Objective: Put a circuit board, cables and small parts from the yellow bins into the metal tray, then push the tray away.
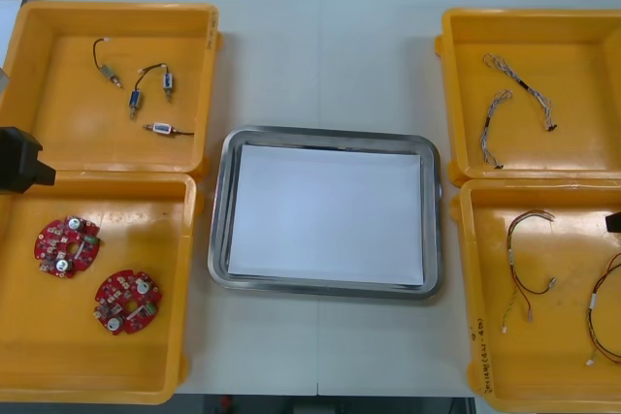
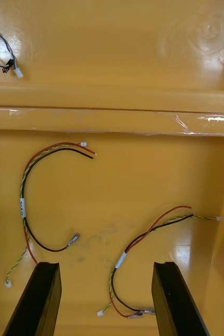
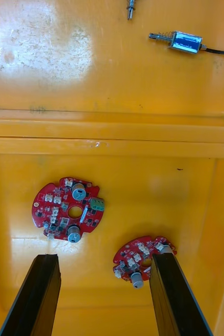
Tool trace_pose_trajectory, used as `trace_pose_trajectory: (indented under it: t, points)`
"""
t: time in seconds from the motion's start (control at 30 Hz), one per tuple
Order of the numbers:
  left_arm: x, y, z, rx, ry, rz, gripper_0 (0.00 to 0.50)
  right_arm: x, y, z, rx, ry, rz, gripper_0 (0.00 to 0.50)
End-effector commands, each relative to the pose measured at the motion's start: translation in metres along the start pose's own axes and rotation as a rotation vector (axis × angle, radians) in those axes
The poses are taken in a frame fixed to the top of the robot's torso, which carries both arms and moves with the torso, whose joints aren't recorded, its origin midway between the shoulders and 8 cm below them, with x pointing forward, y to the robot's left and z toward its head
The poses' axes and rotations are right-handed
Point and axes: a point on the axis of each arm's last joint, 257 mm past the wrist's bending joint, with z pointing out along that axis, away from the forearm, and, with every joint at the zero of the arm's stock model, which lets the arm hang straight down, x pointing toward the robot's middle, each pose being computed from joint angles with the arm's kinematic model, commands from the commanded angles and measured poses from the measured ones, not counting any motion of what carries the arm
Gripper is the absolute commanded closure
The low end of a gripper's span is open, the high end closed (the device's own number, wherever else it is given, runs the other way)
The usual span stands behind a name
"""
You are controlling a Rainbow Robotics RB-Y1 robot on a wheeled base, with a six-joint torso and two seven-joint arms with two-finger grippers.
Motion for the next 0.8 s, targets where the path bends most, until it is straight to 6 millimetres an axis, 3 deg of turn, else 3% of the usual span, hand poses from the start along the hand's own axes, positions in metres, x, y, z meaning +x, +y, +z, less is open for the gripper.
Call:
trace_pose_trajectory:
  t: [0.03, 0.8]
  points:
    - [-0.0036, 0.0158, -0.0146, -0.046, -0.025, 0.002, 0.0, 0.005, -0.0046, -0.0024, 0.003, 0.001, 0.044, 0.0]
    - [-0.0036, 0.0158, -0.0146, -0.046, -0.025, 0.002, 0.0, 0.005, -0.0046, -0.0024, 0.003, 0.001, 0.044, 0.0]
